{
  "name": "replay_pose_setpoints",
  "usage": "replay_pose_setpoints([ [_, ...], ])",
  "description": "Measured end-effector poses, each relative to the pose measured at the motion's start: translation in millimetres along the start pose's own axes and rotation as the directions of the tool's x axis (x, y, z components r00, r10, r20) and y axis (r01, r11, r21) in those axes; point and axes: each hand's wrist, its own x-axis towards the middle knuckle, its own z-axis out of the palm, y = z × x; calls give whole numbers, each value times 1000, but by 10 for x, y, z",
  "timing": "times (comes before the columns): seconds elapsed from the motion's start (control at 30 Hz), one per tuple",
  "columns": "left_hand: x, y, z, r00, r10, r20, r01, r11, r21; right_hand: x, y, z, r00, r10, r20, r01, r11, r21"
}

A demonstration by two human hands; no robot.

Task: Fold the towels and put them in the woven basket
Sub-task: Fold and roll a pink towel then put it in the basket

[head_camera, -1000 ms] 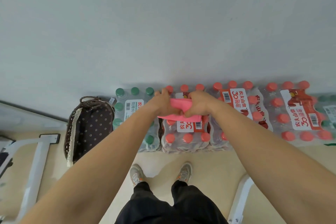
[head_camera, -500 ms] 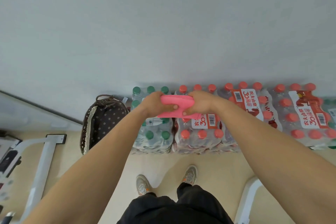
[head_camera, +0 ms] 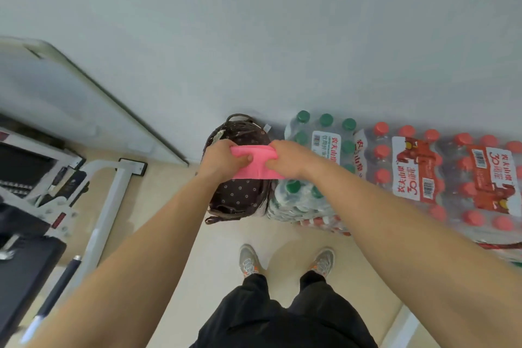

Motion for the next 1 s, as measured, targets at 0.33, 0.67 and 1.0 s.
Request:
replay_pose_setpoints([
  [0.33,418,-942,354,998,-7,58,-19,895,446,744,-276,1047,996,80,38,-67,964,-257],
  [0.67,740,-1301,782,966,191,174,-254,587,769,1281,-71,1605,981,125,150,-25,842,-539],
  [1.0,840,-1214,761,800,228,555,-574,562,596,1259,-63,1455,943,162,292,30,831,-556],
])
